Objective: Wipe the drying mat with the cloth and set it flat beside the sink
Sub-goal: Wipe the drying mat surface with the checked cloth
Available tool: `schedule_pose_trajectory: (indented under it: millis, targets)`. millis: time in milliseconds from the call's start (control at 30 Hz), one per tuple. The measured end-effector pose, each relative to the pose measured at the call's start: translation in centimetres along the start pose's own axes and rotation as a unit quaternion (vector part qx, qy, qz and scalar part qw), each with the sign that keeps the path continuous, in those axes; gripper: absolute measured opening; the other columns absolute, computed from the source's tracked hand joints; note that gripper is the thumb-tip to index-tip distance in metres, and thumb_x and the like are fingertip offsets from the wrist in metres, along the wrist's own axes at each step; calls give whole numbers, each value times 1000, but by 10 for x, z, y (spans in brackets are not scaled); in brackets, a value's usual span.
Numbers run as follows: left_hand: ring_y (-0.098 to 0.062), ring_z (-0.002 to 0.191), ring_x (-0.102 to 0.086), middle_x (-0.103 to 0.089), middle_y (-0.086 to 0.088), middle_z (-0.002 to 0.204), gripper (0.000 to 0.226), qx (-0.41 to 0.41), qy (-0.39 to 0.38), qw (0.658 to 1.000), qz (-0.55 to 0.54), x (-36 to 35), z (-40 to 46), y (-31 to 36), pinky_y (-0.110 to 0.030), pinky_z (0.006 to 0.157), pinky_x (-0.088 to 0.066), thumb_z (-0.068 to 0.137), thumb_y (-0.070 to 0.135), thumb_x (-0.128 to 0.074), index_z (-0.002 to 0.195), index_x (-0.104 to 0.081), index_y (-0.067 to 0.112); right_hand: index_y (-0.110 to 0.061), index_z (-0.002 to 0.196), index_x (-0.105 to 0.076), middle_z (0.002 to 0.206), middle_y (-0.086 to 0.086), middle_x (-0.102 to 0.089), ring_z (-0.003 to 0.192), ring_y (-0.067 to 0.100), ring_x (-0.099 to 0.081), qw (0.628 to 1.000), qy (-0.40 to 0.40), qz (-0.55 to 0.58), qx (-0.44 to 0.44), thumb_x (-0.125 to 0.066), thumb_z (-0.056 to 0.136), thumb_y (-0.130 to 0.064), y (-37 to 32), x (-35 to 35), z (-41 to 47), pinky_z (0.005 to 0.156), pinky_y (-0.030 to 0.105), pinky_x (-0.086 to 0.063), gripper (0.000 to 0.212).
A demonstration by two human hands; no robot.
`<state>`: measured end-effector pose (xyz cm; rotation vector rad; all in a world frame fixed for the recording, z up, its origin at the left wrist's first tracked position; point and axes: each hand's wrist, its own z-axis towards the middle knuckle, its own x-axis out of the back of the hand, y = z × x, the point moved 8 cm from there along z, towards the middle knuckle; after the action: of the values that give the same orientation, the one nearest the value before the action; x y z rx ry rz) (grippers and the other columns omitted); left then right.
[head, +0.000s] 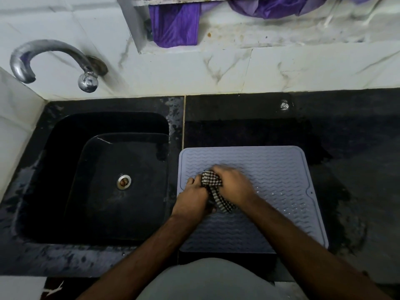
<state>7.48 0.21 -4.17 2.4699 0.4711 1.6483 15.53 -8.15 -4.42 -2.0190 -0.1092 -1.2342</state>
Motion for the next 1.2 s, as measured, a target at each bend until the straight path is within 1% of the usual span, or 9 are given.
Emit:
schedule_pose_trajectory:
  millis: [133,200,333,500,667,867,967,1067,1200]
  targets:
    - [-23,127,-33,-35,-4,143,80,-8,9,1000,-5,2,-1,-1,-45,95,-52,78,47,-79,144,-48,13,-31,128,-47,122,-6,-58,113,17,-55,998,7,-56,5,-48,85,-54,7,-2,4,94,45,-48,49]
    - [-25,128,-33,-35,-6,142,84,-17,22,999,-16,2,-2,1,-44,97,-50,80,59,-73,144,-47,12,-33,123,-47,114,-9,-57,107,13,-53,997,27,-69,28,-42,85,-68,10,3,7,88,40,-47,52]
    - [-23,121,-38,-43,-6,133,85,-10,48,999,-22,4,-1,10,-42,102,-47,77,71,-67,138,-52,14,-31,110,-50,103,-6,-58,98,19,-59,980,45,-162,108,-63,81,-42,3,-1,15,74,34,-46,33]
    - [-28,125,-34,-37,-7,137,89,5,6,1000,9,-2,4,12,-46,109,-40,75,62,-77,140,-51,6,-29,114,-55,104,0,-62,91,22,-64,958,30,-229,171,-55,89,-34,18,12,27,66,35,-51,26]
    - [-29,128,-34,-35,-8,140,80,29,-19,999,6,-5,2,10,-49,110,-38,75,61,-76,128,-61,3,-25,122,-51,114,2,-60,99,21,-63,954,26,-266,140,-47,95,-22,42,40,50,75,40,-54,27]
    - [-29,129,-35,-35,-7,141,76,43,-17,999,-3,-5,0,8,-54,109,-39,74,62,-77,120,-65,2,-26,112,-49,103,-1,-57,91,20,-60,964,75,-251,35,-55,96,-28,81,107,61,73,40,-52,17]
    - [-28,128,-36,-36,-6,140,76,50,-17,999,-3,-5,1,8,-55,109,-40,73,60,-79,120,-65,2,-33,105,-52,97,-7,-60,86,17,-62,975,116,-175,69,-61,88,-42,72,123,42,68,31,-45,21]
    - [-29,129,-35,-36,-8,141,73,53,-23,998,14,-4,1,11,-54,109,-40,73,60,-79,118,-66,3,-35,105,-55,100,-9,-65,91,16,-64,985,77,-119,95,-55,78,-47,54,92,20,73,34,-49,30]
    - [-29,130,-36,-36,-9,143,71,67,-32,997,33,-3,2,15,-52,108,-41,74,58,-79,119,-65,5,-33,116,-53,113,-5,-62,104,17,-61,973,24,-207,96,-67,83,-35,58,42,9,81,37,-50,36]
